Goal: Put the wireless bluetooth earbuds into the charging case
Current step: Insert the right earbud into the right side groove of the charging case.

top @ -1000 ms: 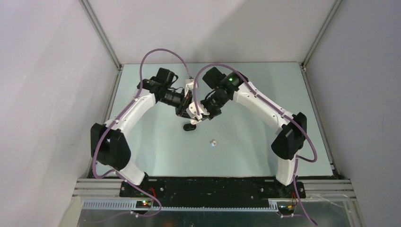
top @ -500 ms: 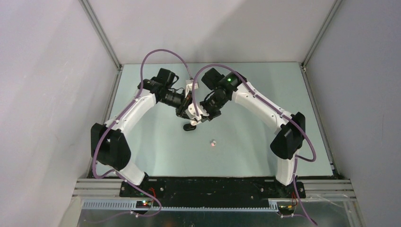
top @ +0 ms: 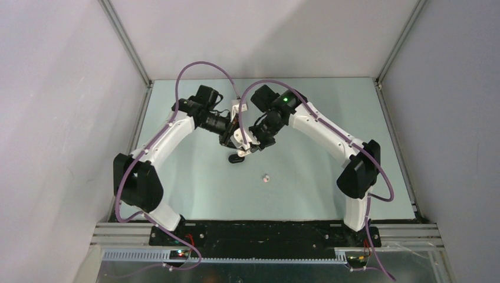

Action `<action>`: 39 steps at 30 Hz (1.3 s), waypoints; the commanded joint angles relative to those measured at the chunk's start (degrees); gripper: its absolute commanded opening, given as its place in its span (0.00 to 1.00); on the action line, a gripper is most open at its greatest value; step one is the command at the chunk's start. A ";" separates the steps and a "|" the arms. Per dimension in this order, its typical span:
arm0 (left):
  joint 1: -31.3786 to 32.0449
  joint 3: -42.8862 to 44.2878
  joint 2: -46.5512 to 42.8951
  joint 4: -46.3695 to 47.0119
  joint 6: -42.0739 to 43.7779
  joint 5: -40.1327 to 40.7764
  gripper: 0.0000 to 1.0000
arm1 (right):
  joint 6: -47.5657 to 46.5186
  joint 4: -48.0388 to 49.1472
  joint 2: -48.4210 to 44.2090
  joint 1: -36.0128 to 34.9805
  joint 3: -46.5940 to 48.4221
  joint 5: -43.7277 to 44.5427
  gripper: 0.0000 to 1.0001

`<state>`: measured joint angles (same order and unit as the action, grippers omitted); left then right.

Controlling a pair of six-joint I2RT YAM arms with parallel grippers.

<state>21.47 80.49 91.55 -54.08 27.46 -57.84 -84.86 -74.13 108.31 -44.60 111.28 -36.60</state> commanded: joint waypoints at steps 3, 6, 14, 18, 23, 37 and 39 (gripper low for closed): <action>0.22 2.52 0.03 0.44 0.28 -2.68 0.00 | 1.24 -5.39 1.82 -0.49 4.56 -0.86 0.00; 0.22 2.65 0.07 0.42 0.28 -2.66 0.00 | 1.38 -7.70 3.15 -0.41 6.11 -0.82 0.00; 0.27 2.53 0.20 0.43 0.14 -2.74 0.00 | 1.10 -10.40 4.37 -0.40 7.65 -0.66 0.00; 0.24 2.41 0.00 0.40 0.11 -2.70 0.00 | 1.62 -9.66 4.19 -0.43 7.44 -0.35 0.00; 0.23 2.32 -0.09 0.32 -0.01 -2.58 0.00 | 5.45 -1.28 1.32 -0.25 4.71 0.40 0.01; 0.15 2.39 0.23 0.44 -0.22 -2.82 0.00 | 10.83 9.35 -3.63 -0.05 -0.44 3.12 0.03; 0.17 2.46 0.29 0.39 -0.43 -2.81 0.00 | 11.01 9.96 -4.15 -0.10 -0.94 3.57 0.04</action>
<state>21.39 80.49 91.92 -52.97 27.42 -57.71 -74.94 -69.43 107.57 -44.91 110.93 -35.09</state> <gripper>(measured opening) 0.189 0.031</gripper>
